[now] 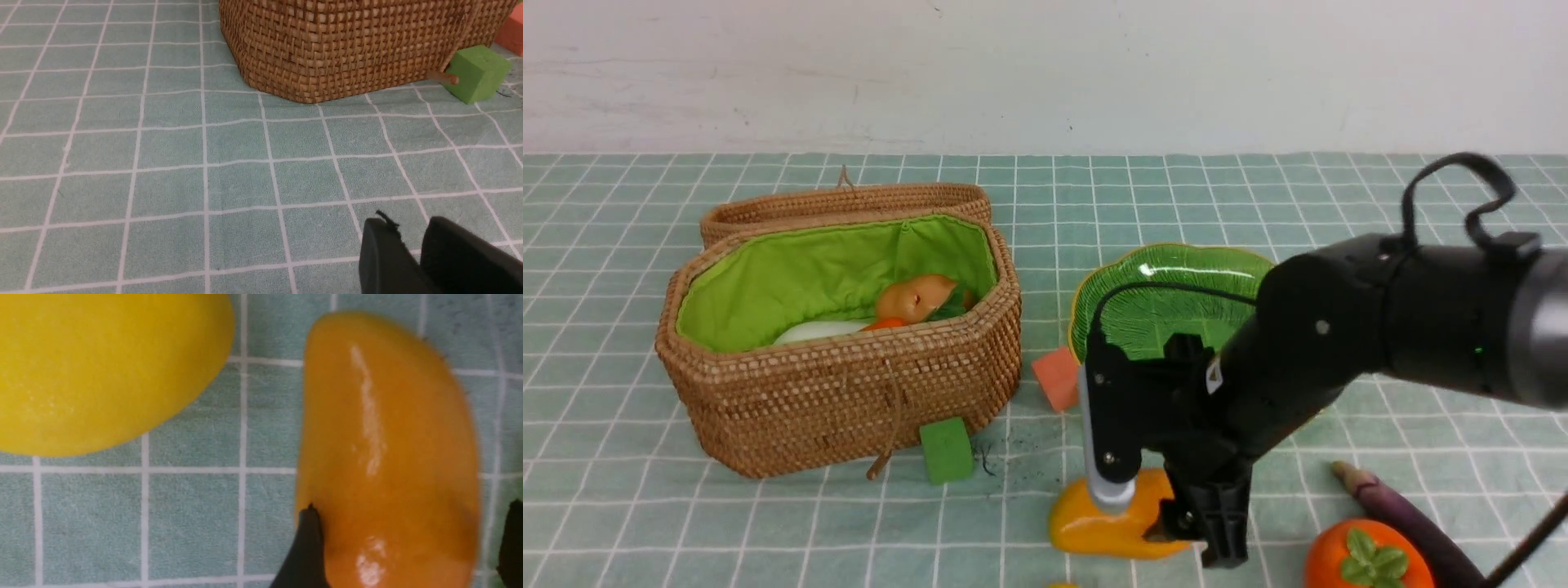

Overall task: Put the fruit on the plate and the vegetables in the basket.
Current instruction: Use the right arm to grab a mango and put it into the right plate

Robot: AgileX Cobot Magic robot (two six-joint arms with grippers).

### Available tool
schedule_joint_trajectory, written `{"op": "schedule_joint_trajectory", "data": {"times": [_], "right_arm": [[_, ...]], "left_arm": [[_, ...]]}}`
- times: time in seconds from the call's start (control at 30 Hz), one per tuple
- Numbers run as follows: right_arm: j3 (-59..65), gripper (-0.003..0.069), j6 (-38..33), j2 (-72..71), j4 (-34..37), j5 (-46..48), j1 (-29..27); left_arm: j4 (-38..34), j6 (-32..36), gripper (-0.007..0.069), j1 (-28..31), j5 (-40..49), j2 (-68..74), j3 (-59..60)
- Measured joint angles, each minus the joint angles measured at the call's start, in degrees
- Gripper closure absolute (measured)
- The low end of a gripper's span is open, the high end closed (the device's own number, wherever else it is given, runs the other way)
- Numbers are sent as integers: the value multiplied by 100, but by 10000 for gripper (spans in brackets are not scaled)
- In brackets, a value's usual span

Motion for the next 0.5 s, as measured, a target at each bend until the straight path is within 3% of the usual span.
{"op": "schedule_joint_trajectory", "data": {"times": [0.27, 0.4, 0.5], "right_arm": [[-188, 101, 0, 241, 16, 227, 0], [-436, 101, 0, 241, 121, 1038, 6], [-965, 101, 236, 155, 732, 1383, -109]], "left_arm": [[0, 0, 480, 0, 0, 0, 0], [0, 0, 480, 0, 0, 0, 0], [0, 0, 480, 0, 0, 0, 0]]}}
